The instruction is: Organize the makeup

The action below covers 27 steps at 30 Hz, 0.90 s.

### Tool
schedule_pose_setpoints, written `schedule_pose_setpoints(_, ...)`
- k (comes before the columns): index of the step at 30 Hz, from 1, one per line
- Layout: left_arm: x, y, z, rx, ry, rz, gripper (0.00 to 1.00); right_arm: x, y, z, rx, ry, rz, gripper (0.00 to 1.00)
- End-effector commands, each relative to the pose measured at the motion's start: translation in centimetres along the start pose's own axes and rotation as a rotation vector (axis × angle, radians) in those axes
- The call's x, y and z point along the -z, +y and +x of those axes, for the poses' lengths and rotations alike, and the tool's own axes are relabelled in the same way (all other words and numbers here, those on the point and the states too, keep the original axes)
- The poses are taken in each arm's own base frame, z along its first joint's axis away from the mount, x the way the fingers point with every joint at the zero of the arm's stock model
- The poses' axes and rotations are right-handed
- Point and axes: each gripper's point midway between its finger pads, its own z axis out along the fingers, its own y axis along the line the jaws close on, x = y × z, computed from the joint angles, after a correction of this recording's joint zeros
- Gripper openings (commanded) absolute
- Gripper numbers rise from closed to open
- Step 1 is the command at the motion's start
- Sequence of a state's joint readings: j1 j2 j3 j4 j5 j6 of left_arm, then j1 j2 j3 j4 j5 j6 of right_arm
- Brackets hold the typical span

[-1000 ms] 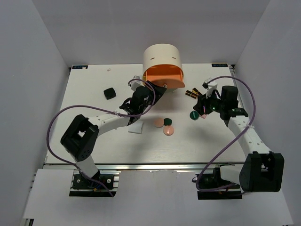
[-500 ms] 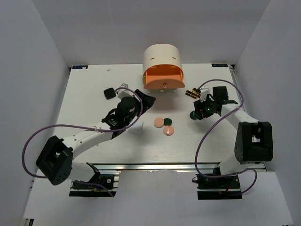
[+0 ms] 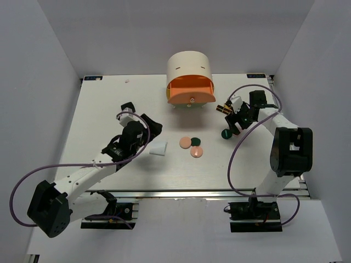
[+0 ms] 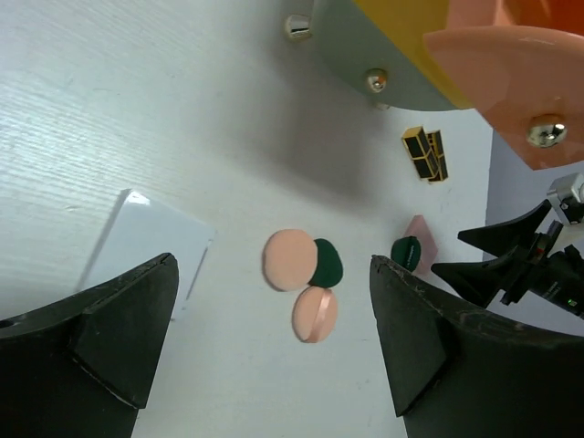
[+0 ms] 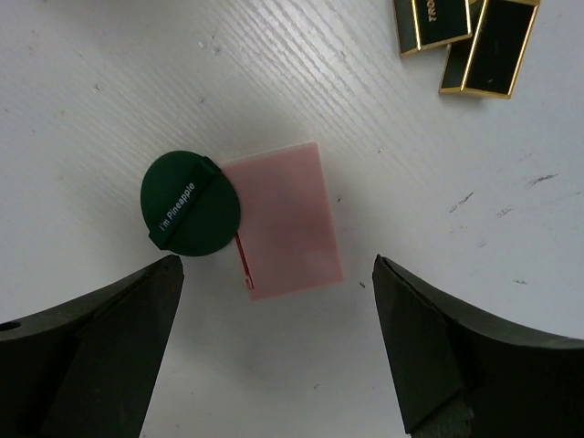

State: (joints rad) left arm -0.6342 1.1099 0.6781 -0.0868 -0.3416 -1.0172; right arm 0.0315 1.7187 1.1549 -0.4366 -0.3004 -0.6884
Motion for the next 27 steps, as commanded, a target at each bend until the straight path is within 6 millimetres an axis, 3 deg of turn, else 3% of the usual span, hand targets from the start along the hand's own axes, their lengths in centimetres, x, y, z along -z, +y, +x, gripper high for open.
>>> schedule_pose_setpoints(1, 0.9, 1.6, -0.4, -0.007, -0.014, -0.031, 0.95, -0.1, 0.2, 0.9, 0.101, 0.045, -0.080, 0.89)
schedule_pose_setpoints(16, 2.4, 3.1, -1.3, -0.036, -0.030, -0.064, 0.98, -3.3, -1.2, 2.3, 0.151, 0.110, -0.141, 0.87)
schedule_pose_setpoints(25, 3.0, 3.8, -2.6, -0.062, -0.054, -0.110, 0.98, -4.1, -1.1, 4.1, 0.177, 0.185, -0.173, 0.69)
schedule_pose_setpoints(27, 3.1, 3.8, -2.8, -0.057, -0.058, -0.109, 0.98, -3.5, -2.0, 4.8, 0.149, 0.182, -0.158, 0.62)
